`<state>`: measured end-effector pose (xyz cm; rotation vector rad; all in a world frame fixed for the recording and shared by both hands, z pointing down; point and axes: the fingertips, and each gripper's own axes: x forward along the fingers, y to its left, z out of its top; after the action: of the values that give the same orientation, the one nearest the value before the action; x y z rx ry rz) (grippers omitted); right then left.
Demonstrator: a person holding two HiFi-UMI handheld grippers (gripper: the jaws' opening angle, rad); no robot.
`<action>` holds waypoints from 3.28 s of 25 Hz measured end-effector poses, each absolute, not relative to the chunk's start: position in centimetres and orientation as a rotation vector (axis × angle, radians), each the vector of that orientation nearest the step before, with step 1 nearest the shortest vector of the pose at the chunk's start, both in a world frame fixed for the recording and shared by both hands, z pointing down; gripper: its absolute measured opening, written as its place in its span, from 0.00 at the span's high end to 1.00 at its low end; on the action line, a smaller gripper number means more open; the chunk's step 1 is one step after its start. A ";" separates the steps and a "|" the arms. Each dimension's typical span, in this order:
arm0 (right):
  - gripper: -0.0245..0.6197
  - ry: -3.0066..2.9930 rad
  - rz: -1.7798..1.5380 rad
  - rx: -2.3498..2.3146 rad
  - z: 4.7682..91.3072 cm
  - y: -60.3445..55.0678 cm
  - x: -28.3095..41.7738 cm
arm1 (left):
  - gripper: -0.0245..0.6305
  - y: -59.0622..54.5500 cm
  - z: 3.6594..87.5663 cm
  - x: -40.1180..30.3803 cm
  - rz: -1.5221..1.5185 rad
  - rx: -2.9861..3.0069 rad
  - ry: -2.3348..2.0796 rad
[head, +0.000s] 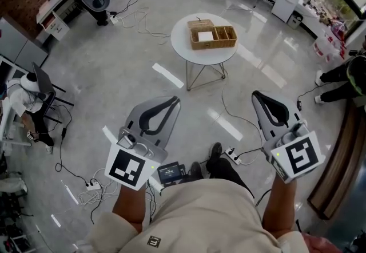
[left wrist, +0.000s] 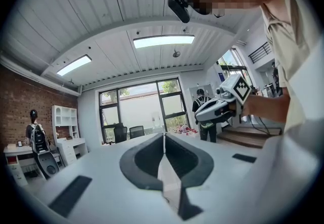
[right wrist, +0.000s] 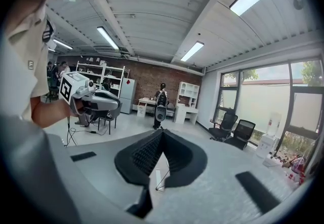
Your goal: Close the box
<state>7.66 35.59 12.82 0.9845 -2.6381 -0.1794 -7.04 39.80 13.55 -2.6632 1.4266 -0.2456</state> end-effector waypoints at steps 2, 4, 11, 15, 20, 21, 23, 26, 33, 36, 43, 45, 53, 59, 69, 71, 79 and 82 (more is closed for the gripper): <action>0.97 -2.645 -0.176 0.979 12.9 34.2 7.7 | 0.94 38.7 13.6 -7.1 -0.256 -2.658 1.437; 0.97 -2.657 -0.173 0.970 13.1 32.6 7.7 | 0.94 37.5 13.8 -7.3 -0.270 -2.650 1.457; 0.97 -2.714 -0.176 0.900 13.5 24.0 7.6 | 0.95 30.6 13.9 -7.7 -0.314 -2.588 1.553; 0.97 -2.731 -0.172 0.851 13.9 18.8 7.8 | 0.94 26.1 14.3 -6.5 -0.341 -2.577 1.573; 0.97 -2.748 -0.156 0.793 14.6 13.8 7.6 | 0.94 21.8 14.8 -6.0 -0.344 -2.569 1.626; 0.97 -2.752 -0.151 0.781 14.8 13.0 7.5 | 0.95 21.1 15.1 -6.0 -0.347 -2.570 1.639; 0.97 -2.757 -0.140 0.760 15.3 11.6 7.4 | 0.95 19.8 15.6 -5.9 -0.360 -2.570 1.657; 0.97 -2.763 -0.122 0.736 16.0 9.7 7.6 | 0.94 18.1 15.9 -5.6 -0.375 -2.562 1.676; 0.97 -2.791 -0.104 0.694 16.2 6.2 7.9 | 0.95 14.8 15.8 -4.7 -0.409 -2.538 1.703; 0.97 -2.804 -0.098 0.683 16.4 4.7 8.5 | 0.94 13.6 15.8 -3.9 -0.423 -2.525 1.711; 0.97 -2.853 -0.081 0.646 16.6 2.4 9.8 | 0.94 11.6 15.3 -1.6 -0.469 -2.490 1.719; 0.97 -2.862 -0.077 0.644 16.5 2.0 10.2 | 0.95 11.2 15.2 -1.1 -0.480 -2.490 1.718; 0.97 -2.851 -0.051 0.713 16.1 -0.4 12.8 | 0.95 7.6 15.0 1.2 -0.501 -2.522 1.631; 0.97 -2.796 -0.043 0.812 16.5 -2.3 14.4 | 0.94 3.6 15.2 2.4 -0.443 -2.576 1.516; 0.97 -2.696 -0.009 0.956 17.0 -7.6 13.7 | 0.95 -4.5 16.0 0.7 -0.337 -2.711 1.386; 0.97 -2.683 0.000 0.966 17.1 -8.9 12.9 | 0.95 -6.0 16.2 -0.1 -0.336 -2.728 1.374; 0.97 -2.645 0.056 1.004 18.4 -13.0 10.6 | 0.95 -11.3 18.4 -2.7 -0.340 -2.812 1.346; 0.97 -2.630 0.073 1.015 18.9 -14.2 9.8 | 0.95 -13.2 18.3 -3.5 -0.302 -2.806 1.337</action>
<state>9.83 -14.25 18.88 1.0155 -2.6304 0.0729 -3.52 -13.18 18.34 -2.8064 1.3368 -0.3025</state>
